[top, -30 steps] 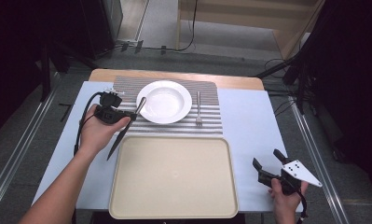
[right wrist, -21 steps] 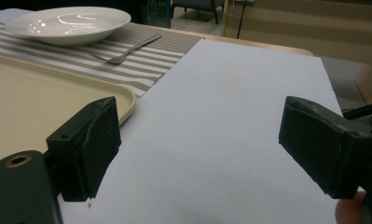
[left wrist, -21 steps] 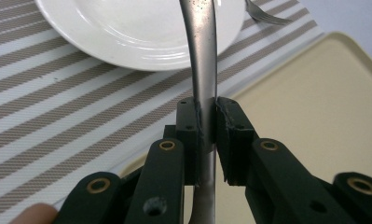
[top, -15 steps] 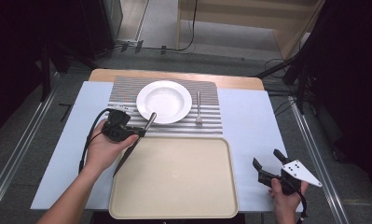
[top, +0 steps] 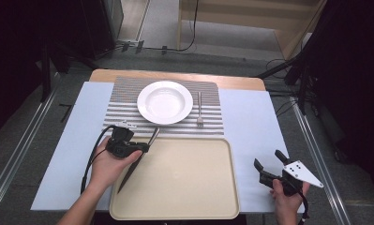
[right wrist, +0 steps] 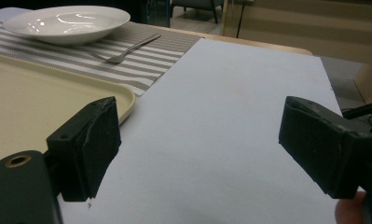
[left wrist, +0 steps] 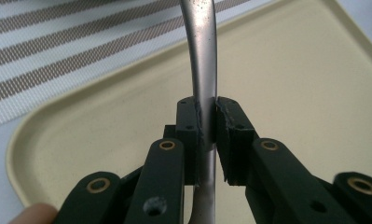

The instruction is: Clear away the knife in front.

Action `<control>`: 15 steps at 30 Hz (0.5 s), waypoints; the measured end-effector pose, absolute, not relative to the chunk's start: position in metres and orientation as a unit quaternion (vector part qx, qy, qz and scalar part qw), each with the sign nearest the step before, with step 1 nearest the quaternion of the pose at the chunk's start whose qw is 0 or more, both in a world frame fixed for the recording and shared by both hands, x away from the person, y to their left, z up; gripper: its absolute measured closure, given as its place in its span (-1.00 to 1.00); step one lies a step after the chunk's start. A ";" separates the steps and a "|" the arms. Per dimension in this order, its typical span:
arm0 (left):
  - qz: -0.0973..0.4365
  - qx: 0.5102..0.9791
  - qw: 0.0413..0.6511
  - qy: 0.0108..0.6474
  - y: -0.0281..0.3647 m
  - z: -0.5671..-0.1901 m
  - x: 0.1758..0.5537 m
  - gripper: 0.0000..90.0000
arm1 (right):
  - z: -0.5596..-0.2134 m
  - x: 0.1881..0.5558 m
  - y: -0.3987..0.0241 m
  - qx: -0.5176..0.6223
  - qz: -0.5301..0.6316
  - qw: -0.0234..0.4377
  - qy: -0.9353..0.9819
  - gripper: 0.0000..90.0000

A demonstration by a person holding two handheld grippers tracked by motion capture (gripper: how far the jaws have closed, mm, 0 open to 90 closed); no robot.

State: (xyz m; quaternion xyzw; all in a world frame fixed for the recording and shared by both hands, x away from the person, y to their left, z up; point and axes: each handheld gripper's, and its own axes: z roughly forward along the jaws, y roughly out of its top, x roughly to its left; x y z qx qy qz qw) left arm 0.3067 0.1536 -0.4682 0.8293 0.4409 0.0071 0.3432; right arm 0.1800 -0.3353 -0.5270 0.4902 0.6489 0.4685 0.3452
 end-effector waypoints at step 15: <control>-0.005 0.823 0.334 0.460 0.150 -0.500 0.297 0.75 | -0.527 0.180 -0.335 0.491 0.467 0.346 0.649 -0.70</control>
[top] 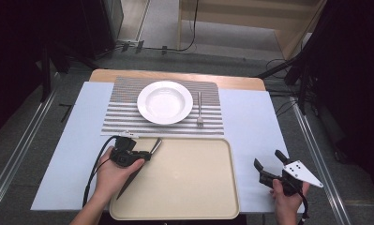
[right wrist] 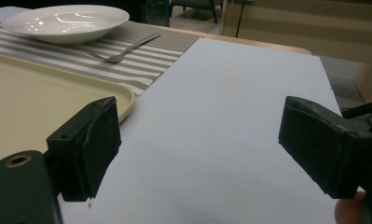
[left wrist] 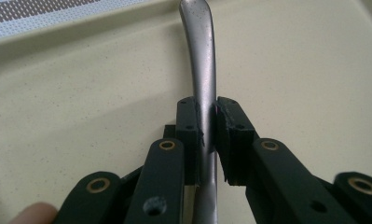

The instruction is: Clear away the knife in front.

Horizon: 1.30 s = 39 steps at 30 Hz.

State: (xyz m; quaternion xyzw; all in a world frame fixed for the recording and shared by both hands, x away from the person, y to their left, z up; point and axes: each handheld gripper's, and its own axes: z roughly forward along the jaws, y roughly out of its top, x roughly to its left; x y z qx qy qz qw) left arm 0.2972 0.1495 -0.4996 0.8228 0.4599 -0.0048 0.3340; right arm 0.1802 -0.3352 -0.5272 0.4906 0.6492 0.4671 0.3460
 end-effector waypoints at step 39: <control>0.043 0.815 0.364 0.449 0.154 -0.504 0.302 0.99 | -0.528 0.181 -0.333 0.493 0.461 0.347 0.651 -0.70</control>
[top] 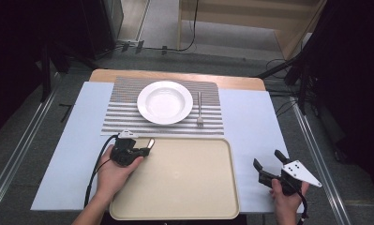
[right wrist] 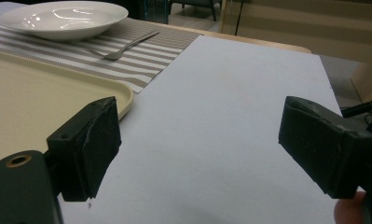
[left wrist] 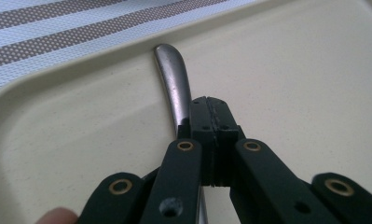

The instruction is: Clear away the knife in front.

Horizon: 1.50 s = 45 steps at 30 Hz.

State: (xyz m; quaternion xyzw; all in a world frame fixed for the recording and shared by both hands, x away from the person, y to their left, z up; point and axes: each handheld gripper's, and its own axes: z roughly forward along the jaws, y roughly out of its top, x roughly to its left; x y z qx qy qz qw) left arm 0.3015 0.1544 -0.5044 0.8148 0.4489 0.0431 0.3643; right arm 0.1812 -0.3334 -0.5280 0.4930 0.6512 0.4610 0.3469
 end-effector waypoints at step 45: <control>0.039 0.793 0.383 0.471 0.196 -0.505 0.289 0.99 | -0.528 0.181 -0.333 0.496 0.459 0.348 0.650 -0.70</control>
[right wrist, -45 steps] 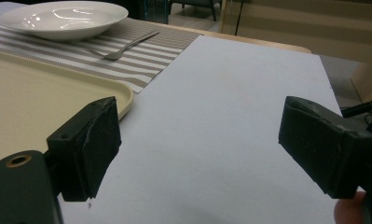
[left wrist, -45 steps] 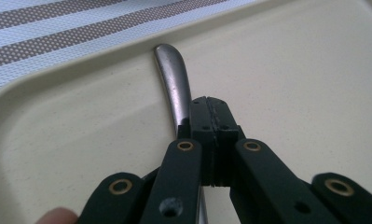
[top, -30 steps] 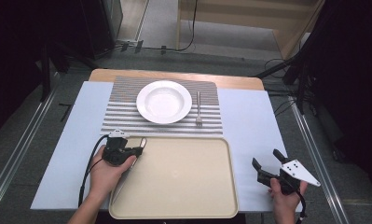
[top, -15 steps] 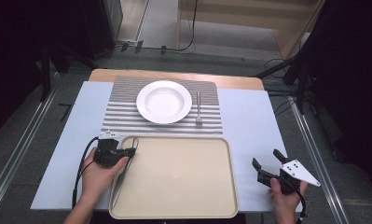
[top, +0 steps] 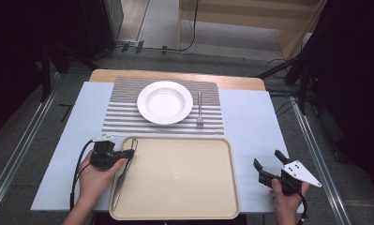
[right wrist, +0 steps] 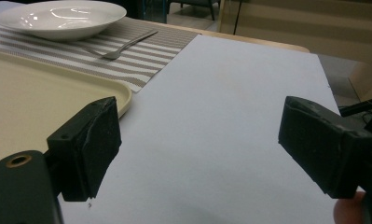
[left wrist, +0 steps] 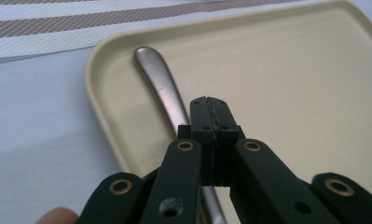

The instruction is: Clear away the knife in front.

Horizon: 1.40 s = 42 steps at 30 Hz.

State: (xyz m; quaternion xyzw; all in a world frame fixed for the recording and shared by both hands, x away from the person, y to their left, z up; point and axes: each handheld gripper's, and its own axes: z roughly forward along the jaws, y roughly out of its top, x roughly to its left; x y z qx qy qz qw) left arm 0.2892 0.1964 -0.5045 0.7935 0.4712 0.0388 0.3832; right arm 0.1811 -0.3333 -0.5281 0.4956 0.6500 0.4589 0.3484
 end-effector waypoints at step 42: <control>0.173 0.737 0.495 0.427 0.260 -0.495 0.272 -1.00 | -0.527 0.180 -0.333 0.490 0.461 0.355 0.649 -0.70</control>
